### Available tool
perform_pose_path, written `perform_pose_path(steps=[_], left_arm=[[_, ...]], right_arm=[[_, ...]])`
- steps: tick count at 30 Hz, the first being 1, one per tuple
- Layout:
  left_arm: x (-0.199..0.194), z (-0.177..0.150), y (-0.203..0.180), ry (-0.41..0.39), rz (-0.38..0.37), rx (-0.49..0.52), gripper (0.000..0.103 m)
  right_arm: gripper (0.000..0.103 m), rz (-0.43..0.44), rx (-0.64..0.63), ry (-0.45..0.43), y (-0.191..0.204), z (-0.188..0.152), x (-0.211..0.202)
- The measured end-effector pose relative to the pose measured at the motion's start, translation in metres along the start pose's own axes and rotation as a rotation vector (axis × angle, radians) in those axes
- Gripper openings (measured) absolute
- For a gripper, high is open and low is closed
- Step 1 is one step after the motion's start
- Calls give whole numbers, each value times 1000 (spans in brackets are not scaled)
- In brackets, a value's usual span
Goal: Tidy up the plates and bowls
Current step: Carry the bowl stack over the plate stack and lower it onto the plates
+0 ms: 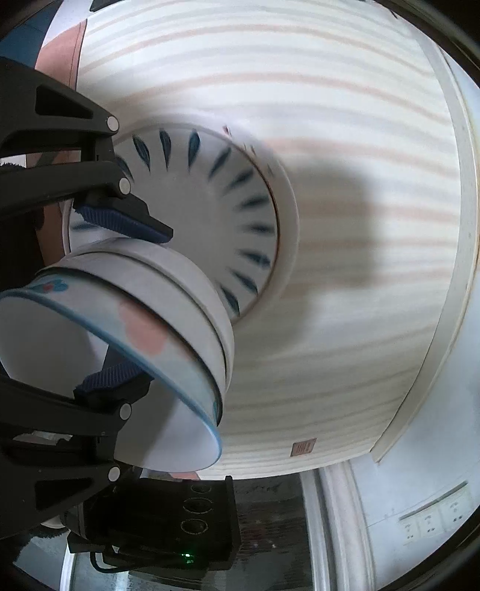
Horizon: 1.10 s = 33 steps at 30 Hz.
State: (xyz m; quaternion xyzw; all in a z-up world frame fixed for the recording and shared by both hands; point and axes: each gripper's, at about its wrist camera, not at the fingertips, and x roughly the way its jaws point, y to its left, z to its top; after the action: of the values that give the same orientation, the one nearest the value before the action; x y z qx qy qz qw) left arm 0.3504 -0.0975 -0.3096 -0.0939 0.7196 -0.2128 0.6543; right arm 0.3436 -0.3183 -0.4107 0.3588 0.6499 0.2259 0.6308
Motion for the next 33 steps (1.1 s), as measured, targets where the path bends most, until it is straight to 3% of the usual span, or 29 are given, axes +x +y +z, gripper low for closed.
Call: perform_pose_path(steps=[7,15,33], left_arm=[[4,-4,36,-10,-19,-45,60],[12,3,55,-1,-31,-68,60],[17,11,61,9,-20,-63,59]], right_arm=[[54,-28,-38,44,24,5,41],[54,-63,-49,70,17,10,56],[53,-100,-36,88,18,20,70]])
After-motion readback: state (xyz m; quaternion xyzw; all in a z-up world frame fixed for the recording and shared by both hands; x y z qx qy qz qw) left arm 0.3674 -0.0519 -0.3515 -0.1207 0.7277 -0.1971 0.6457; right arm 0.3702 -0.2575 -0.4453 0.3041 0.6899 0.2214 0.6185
